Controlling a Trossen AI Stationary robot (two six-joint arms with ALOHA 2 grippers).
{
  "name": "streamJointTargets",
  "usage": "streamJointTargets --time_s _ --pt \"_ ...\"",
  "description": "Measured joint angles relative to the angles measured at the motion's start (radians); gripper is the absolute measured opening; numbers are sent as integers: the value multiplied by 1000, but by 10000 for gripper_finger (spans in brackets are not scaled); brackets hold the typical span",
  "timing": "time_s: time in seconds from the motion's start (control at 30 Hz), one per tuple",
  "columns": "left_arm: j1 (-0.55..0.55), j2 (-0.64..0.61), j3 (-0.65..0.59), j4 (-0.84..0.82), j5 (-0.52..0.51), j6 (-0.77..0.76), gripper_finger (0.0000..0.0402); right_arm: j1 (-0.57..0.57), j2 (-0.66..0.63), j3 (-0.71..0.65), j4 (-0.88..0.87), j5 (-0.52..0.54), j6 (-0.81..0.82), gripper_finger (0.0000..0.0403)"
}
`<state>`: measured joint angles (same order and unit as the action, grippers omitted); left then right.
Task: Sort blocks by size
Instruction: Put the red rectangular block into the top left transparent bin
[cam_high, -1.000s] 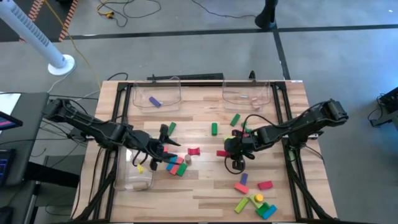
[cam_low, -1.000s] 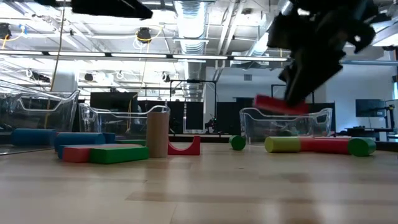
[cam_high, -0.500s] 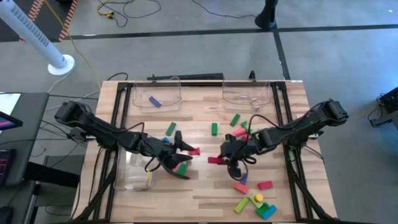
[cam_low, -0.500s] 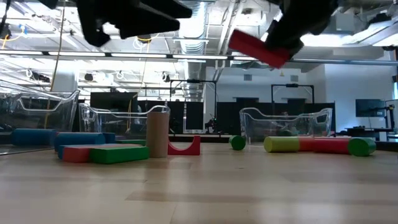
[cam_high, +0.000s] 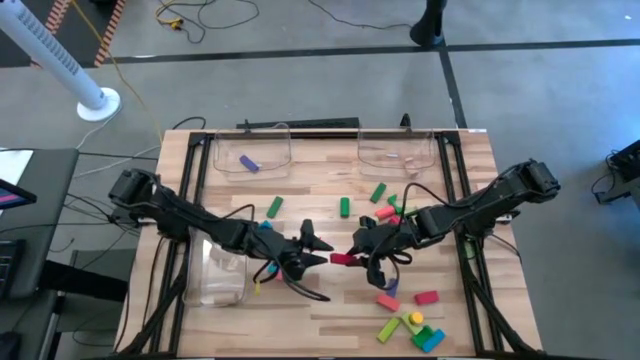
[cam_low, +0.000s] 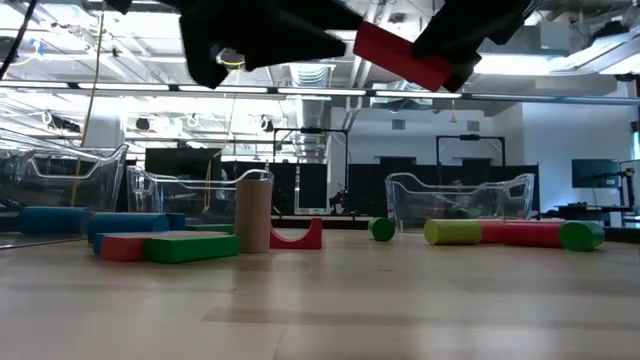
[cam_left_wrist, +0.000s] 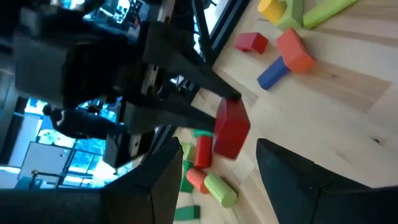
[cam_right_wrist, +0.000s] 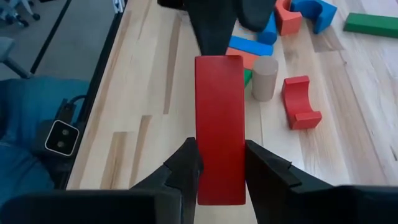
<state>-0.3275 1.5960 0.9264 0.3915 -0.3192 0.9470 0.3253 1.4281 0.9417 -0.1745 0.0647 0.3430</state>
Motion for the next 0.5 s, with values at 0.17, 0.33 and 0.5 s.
streamJointTargets --time_s 0.17,0.33,0.5 --pt "0 42 37 -25 0 36 199 2 0 0 2 0 0 137" --pt "0 62 57 -37 0 37 198 2 0 0 3 0 -1 137" --pt "0 61 60 -18 0 46 174 2 0 0 4 0 -3 137"
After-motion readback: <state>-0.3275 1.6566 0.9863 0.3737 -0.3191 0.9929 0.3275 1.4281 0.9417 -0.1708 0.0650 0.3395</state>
